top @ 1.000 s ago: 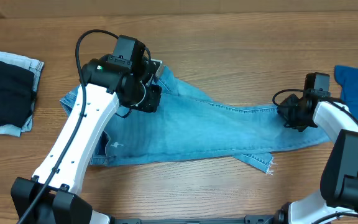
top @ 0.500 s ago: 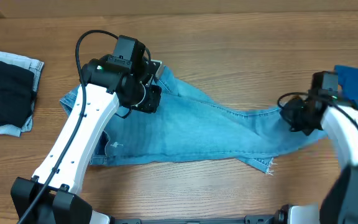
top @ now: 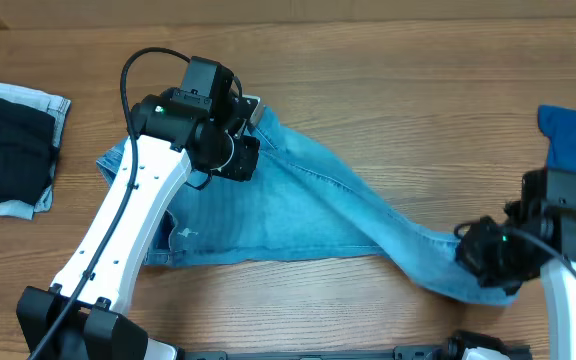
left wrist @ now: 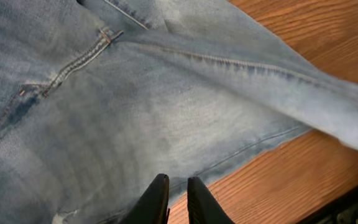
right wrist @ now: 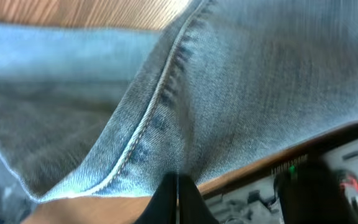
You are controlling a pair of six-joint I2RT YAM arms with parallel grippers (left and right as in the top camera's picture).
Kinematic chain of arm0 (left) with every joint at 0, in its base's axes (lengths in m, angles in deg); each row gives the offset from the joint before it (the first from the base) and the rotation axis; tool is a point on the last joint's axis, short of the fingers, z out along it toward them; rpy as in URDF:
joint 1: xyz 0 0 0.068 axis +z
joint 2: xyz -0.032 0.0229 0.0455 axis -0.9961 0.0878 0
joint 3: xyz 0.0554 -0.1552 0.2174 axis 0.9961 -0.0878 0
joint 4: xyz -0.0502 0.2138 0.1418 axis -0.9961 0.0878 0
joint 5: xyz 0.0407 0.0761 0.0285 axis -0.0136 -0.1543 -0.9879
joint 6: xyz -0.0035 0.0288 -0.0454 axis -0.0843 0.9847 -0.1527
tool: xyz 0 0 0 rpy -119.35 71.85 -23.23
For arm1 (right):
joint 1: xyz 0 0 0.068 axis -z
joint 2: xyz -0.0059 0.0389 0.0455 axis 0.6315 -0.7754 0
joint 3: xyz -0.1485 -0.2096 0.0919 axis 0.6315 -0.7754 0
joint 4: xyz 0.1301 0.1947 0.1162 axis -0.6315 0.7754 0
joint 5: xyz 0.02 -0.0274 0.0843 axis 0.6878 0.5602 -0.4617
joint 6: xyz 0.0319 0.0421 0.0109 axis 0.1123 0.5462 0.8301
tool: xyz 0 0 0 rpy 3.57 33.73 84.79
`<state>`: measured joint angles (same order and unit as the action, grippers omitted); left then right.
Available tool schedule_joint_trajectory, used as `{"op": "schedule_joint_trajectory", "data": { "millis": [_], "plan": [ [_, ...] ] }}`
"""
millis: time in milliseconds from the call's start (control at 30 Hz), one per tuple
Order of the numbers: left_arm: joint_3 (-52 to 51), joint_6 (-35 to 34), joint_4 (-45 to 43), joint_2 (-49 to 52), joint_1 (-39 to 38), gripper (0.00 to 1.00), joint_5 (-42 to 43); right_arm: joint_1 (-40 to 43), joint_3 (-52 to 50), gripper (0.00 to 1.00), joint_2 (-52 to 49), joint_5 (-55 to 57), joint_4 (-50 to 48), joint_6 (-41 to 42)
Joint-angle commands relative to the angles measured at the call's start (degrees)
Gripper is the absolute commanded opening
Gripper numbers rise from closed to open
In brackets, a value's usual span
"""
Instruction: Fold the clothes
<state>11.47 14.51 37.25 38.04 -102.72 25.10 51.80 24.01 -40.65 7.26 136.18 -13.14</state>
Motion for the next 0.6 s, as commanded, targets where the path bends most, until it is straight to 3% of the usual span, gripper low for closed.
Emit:
{"op": "schedule_joint_trajectory", "data": {
  "millis": [0,333,567],
  "plan": [
    [0.9,0.2,-0.3,-1.6,0.1,0.16,0.8,-0.2,0.2,0.04,5.5,-1.7,4.2,-1.3],
    [0.9,0.2,-1.3,-1.6,0.2,0.17,0.9,-3.4,-1.1,0.04,11.1,-9.3,9.6,-5.6],
    [0.9,-1.2,-4.5,-1.6,0.0,0.19,6.0,-13.0,-2.8,0.04,11.1,-17.6,2.7,-6.8]
  ]
}}
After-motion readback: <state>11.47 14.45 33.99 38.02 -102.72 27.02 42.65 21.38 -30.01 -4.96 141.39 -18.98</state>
